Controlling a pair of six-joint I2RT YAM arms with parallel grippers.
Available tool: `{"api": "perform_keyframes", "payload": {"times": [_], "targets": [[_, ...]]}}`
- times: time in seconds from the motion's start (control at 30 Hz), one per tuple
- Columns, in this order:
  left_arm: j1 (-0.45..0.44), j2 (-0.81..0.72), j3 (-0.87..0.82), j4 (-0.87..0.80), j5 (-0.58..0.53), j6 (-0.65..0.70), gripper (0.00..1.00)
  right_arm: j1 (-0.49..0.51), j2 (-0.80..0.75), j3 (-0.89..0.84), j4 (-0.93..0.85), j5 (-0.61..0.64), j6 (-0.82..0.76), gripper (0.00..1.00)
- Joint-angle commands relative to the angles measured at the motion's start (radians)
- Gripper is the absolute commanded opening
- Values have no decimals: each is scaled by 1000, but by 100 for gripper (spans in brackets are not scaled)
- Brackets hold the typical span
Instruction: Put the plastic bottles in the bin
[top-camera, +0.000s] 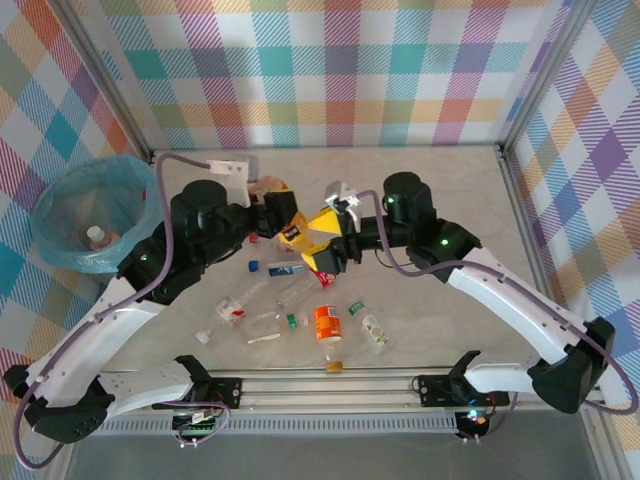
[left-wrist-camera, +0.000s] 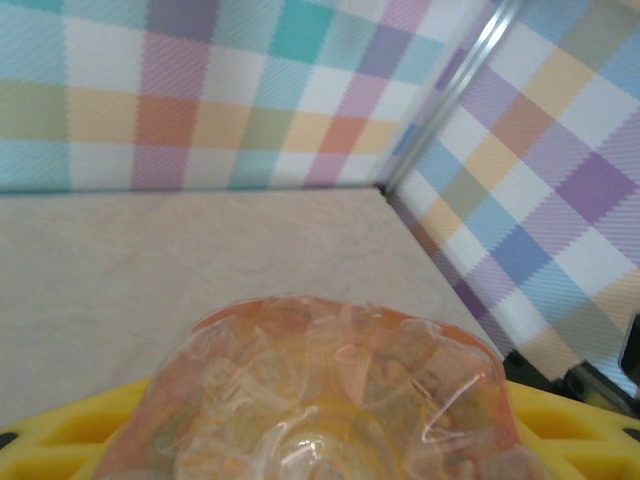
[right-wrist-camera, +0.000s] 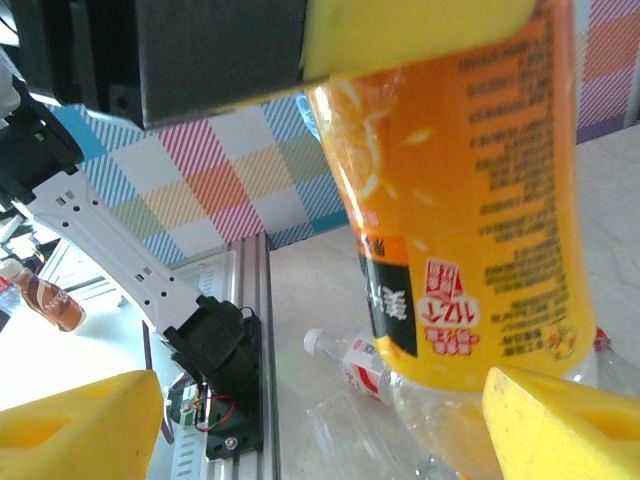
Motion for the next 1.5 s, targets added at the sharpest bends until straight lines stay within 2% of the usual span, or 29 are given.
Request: {"api": "perform_keyframes", "payload": {"times": [0.0,0.17,0.4,0.57,0.77,0.97,1.07,1.27,1.47], "targets": [[31,-41,39,-38,-72,40,48,35,53,58,43,61,6,83],[67,-68,54,-92,-117,62,48,77,139,122,56,69,28,82],[89,-85,122,-171,-263,162,48,115,258,229,59,81,77,80],[123,-84,165,-195,-371,248,48,128,357,311,111,93,232,77],[175,-61,241,-167,-436,351,47,150,490,471,92,147,347,75],[269,12,345,-158,-507,437,46,193,622,668,55,155,381,73],[350,42,379,-155,-501,446,46,222,687,776,21,147,381,72],[544,97,412,-153,-396,424,46,270,785,939,-44,134,375,72],[787,155,381,-169,-215,329,45,309,837,1003,-74,140,367,72]]}}
